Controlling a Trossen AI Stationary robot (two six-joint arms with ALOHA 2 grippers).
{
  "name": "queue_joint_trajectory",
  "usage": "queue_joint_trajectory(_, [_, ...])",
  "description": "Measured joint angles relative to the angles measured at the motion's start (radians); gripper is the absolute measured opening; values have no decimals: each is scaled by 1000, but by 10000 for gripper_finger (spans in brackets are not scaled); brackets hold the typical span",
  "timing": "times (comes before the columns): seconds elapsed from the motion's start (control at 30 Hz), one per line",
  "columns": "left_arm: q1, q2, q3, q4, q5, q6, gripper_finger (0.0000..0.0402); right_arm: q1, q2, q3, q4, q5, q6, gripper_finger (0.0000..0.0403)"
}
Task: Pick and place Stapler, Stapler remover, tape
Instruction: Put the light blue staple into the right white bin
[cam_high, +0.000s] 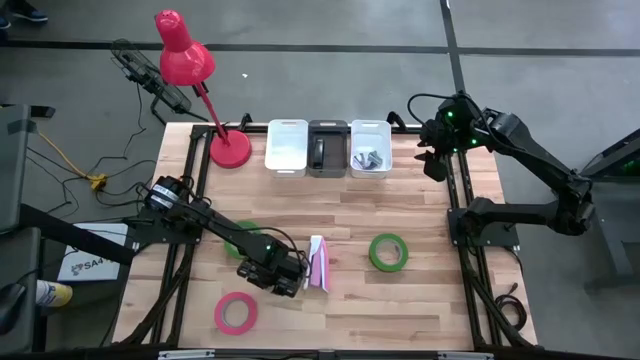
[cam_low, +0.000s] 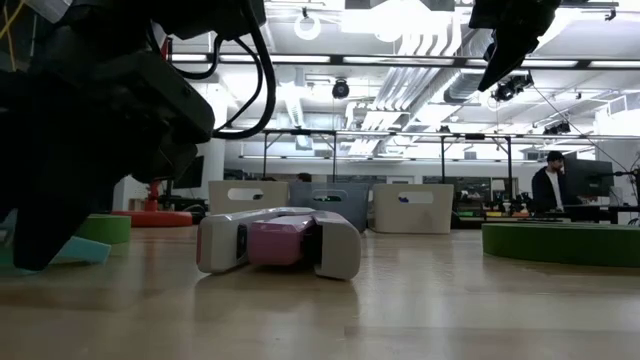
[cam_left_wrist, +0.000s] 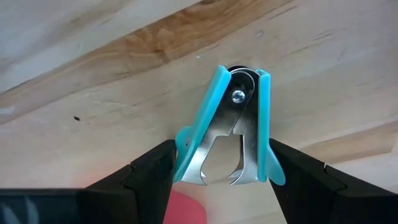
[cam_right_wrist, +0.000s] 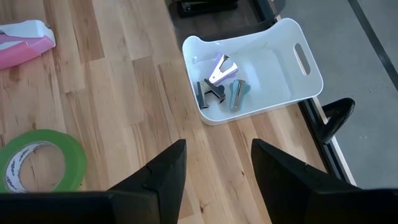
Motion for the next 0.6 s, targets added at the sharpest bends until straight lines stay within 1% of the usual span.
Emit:
queue_joint_trajectory(0.13, [0,0,0,-2,-5,-18,238,0,0,0,0,0,4,172])
queue_joint_trajectory(0.23, [0,1,0,-6,-4,-21,227,0,0,0,0,0,3,172])
queue_joint_trajectory(0.33, [0,1,-1,-13,-3,-21,204,0,0,0,0,0,3,172])
queue_joint_trajectory(0.6, [0,1,-2,-29,1,-20,128,0,0,0,1,0,3,172])
